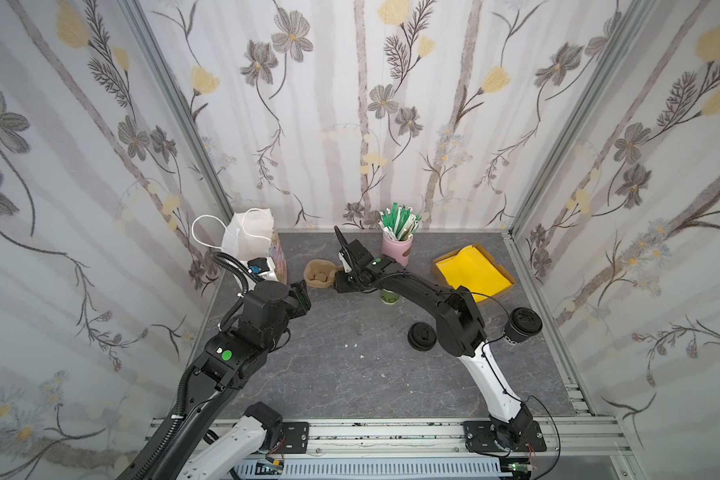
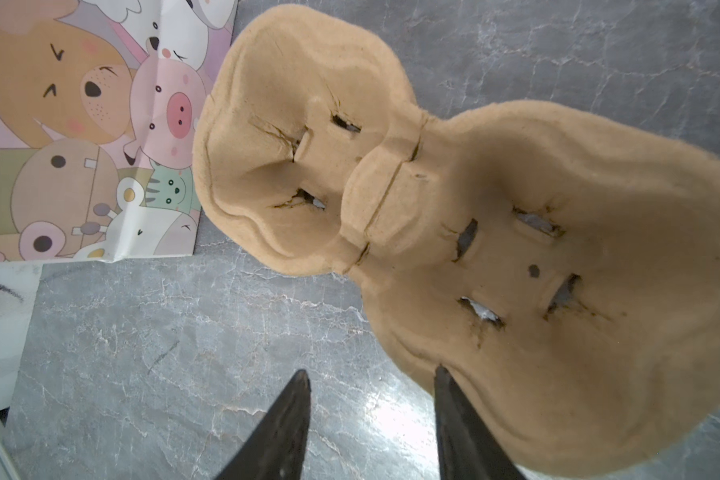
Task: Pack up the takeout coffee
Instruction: 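Lift the pulp carrier with the right gripper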
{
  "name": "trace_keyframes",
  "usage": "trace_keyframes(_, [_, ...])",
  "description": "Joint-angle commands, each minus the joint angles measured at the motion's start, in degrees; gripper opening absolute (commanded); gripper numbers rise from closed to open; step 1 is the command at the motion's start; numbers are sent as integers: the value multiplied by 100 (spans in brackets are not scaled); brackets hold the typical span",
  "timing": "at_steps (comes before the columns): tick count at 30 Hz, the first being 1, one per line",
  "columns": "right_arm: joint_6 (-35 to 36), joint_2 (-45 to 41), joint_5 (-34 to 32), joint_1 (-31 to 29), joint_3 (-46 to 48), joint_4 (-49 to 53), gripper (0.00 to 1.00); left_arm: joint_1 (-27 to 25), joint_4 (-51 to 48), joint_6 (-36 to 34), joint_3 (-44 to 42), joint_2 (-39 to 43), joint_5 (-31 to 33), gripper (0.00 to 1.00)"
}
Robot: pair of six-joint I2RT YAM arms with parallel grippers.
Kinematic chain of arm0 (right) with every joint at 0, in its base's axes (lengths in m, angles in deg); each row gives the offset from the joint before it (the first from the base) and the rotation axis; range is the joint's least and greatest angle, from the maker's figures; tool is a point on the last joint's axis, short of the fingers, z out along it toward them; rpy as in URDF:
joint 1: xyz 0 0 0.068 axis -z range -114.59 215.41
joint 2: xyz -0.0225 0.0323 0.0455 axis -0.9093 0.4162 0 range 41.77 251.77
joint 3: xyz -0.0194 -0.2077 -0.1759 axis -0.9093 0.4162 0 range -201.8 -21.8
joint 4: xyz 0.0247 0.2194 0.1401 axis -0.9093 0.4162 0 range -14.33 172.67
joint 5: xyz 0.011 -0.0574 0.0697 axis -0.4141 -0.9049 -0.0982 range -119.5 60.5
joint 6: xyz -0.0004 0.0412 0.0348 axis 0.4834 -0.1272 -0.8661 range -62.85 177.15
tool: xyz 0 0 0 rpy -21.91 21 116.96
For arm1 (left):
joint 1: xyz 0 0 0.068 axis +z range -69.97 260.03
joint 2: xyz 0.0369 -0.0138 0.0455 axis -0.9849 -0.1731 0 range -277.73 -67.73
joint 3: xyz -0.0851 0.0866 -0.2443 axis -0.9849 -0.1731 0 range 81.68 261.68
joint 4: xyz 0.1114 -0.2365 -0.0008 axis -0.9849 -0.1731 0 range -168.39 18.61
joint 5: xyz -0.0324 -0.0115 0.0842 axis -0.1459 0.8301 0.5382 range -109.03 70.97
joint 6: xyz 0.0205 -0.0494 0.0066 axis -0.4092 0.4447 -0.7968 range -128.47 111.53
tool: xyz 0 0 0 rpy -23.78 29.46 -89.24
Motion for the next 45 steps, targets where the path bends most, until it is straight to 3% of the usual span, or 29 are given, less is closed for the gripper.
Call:
trace_keyframes(1, [28, 34, 154, -34, -57, 52, 49, 6, 33, 122, -24, 37, 125, 65])
trace_keyframes(13, [226, -114, -333, 143, -69, -55, 53, 10, 36, 195, 1, -101, 55, 65])
trace_keyframes(45, [335, 213, 780, -122, -262, 249, 56, 75, 36, 226, -82, -32, 138, 66])
